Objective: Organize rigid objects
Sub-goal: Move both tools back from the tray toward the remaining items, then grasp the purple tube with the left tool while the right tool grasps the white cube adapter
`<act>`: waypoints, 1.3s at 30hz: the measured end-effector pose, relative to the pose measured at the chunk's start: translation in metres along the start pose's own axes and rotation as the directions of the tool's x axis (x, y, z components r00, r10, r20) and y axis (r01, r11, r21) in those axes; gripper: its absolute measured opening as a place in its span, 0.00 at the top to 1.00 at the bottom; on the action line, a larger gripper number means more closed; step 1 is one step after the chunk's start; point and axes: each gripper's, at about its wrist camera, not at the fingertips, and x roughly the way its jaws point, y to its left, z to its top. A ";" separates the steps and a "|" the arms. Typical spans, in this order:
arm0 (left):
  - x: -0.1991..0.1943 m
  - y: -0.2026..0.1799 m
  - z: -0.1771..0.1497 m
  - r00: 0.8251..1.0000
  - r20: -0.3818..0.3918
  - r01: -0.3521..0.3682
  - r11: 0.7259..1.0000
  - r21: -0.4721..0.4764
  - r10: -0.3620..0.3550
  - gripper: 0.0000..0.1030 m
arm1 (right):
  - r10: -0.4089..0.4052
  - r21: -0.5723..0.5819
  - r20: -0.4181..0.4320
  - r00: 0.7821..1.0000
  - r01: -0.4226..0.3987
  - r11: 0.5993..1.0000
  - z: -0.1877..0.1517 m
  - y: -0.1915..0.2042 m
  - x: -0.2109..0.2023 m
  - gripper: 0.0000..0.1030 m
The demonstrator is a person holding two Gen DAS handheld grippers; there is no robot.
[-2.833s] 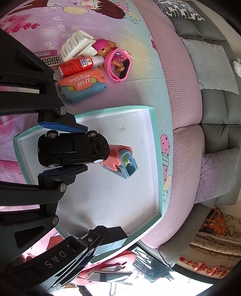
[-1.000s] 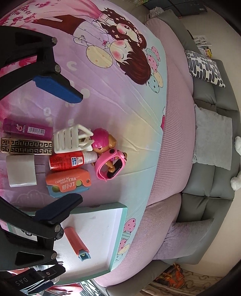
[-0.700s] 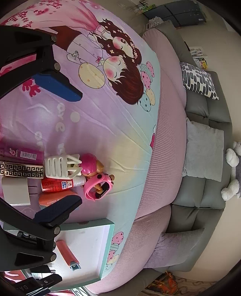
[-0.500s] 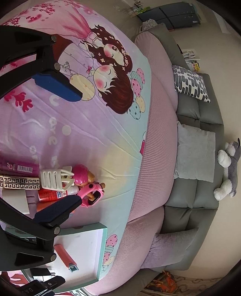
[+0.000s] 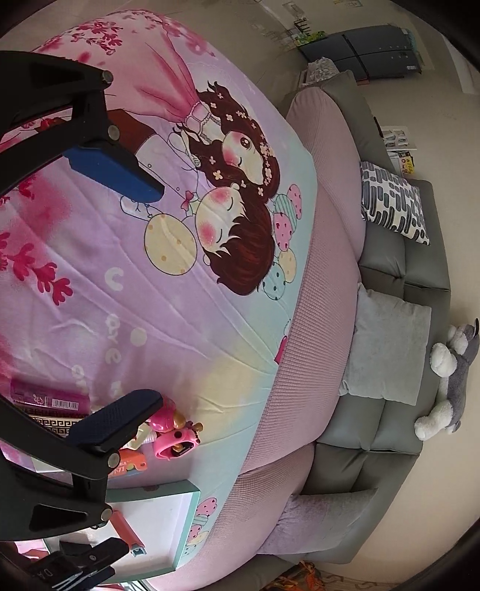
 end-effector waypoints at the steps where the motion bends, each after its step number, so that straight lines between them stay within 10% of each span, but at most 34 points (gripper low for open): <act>1: 0.003 0.003 -0.002 1.000 -0.020 0.007 1.000 -0.011 -0.008 0.02 | 0.006 -0.019 -0.014 1.000 -0.006 1.000 -0.002 0.006 0.003 0.00; 27: 0.052 -0.045 -0.066 0.928 -0.333 0.234 0.957 0.171 -0.167 0.02 | 0.005 -0.063 -0.134 0.991 -0.014 0.998 -0.027 0.023 0.017 0.00; 39: 0.063 -0.053 -0.066 0.952 -0.307 0.106 0.958 0.265 -0.021 0.02 | 0.019 -0.068 -0.156 0.988 -0.030 0.997 -0.028 0.021 0.020 0.00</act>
